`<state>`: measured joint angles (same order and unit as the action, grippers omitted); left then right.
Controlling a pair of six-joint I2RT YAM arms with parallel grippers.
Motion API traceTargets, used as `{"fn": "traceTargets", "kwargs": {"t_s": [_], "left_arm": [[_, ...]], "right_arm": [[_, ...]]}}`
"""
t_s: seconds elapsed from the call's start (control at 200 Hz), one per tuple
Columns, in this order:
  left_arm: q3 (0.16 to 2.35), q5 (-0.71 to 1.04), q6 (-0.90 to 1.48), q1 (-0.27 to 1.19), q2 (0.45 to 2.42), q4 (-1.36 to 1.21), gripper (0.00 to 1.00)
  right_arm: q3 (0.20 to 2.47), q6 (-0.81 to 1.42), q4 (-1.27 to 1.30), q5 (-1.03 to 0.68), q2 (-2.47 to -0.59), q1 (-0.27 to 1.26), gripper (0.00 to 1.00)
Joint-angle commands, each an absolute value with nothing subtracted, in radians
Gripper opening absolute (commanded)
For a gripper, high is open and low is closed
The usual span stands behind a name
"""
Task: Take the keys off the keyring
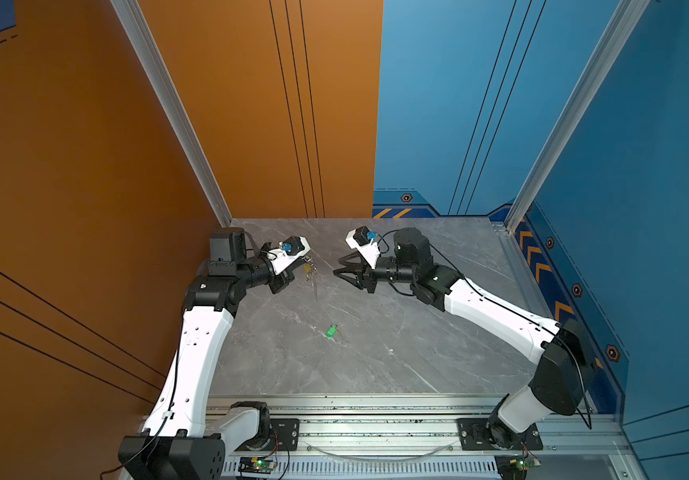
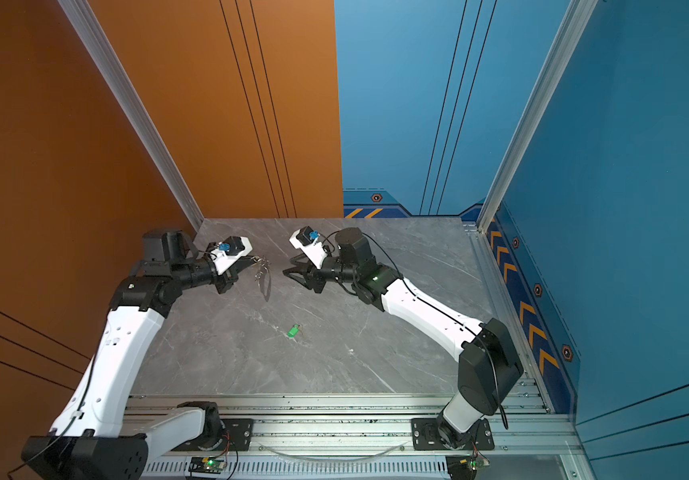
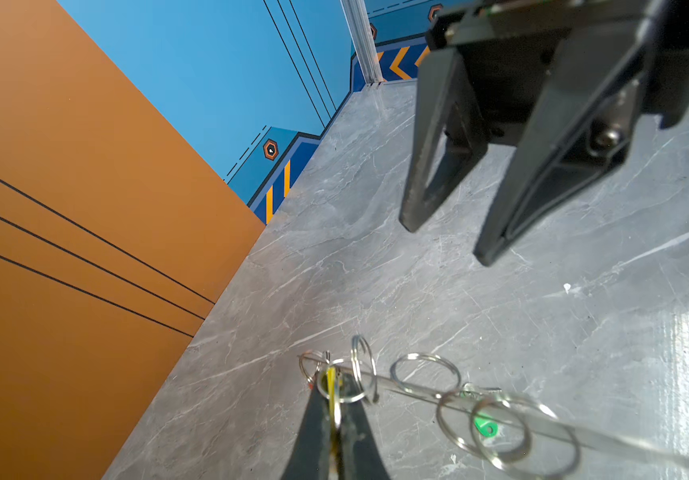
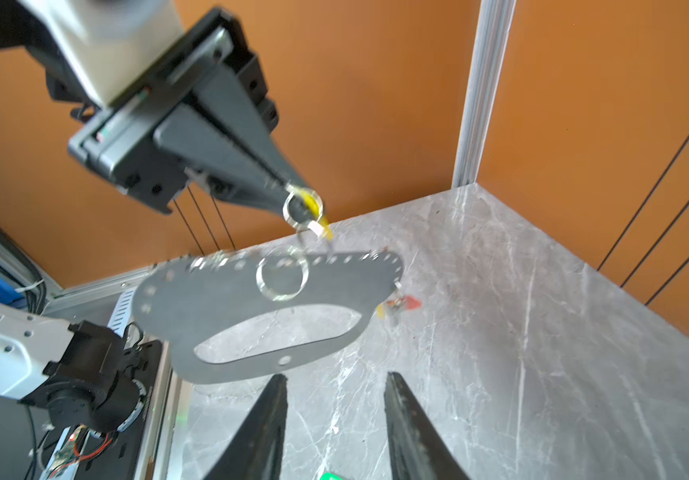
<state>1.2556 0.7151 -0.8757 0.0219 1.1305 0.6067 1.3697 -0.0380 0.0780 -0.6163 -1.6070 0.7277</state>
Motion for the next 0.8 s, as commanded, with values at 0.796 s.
{"fn": "traceTargets", "kwargs": {"t_s": [0.796], "left_arm": [[1.205, 0.599, -0.976, 0.144, 1.016, 0.617, 0.00]], "right_arm": [[1.516, 0.011, 0.119, -0.793, -1.738, 0.786, 0.22]]}}
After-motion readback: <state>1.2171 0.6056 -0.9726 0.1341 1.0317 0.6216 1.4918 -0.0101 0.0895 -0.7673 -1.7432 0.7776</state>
